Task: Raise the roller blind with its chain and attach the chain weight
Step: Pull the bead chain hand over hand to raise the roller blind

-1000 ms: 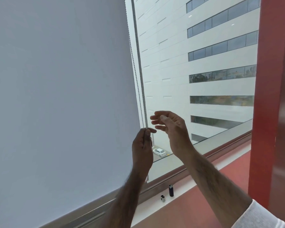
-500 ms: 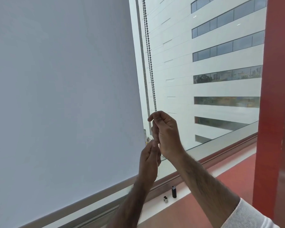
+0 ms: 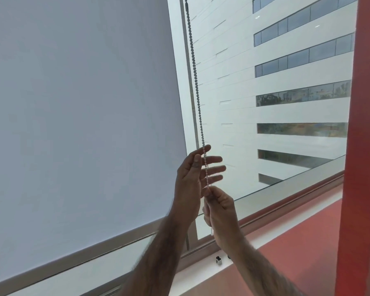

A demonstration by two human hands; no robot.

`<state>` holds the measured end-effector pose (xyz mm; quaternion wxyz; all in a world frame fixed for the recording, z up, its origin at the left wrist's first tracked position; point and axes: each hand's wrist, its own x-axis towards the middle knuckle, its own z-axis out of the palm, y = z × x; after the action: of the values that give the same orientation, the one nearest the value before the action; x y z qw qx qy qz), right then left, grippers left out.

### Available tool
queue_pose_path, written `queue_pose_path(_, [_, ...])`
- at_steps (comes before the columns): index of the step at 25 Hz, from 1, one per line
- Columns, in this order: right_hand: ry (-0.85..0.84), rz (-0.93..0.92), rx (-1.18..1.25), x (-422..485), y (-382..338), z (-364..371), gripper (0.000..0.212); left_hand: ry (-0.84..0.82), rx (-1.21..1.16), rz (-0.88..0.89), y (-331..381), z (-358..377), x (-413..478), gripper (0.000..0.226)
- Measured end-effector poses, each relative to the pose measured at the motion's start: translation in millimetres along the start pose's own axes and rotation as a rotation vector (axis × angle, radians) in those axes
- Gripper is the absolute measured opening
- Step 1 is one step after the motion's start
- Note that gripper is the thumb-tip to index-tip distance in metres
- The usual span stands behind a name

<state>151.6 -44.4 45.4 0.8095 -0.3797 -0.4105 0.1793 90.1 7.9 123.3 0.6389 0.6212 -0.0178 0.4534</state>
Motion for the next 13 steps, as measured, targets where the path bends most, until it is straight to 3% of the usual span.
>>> queue_pose_path(4, [-0.039,-0.024,-0.004,3,-3,7,0.021,0.103,0.073,0.082,-14,3,1,0.03])
queue_pose_path(9, [-0.078,-0.091,-0.201,7,6,-10,0.02,0.167,0.211,0.209,-18,-7,3,0.028])
queue_pose_path(13, [0.064,-0.175,-0.272,30,-21,-5,0.018,0.241,0.353,0.256,-42,-24,-2,0.027])
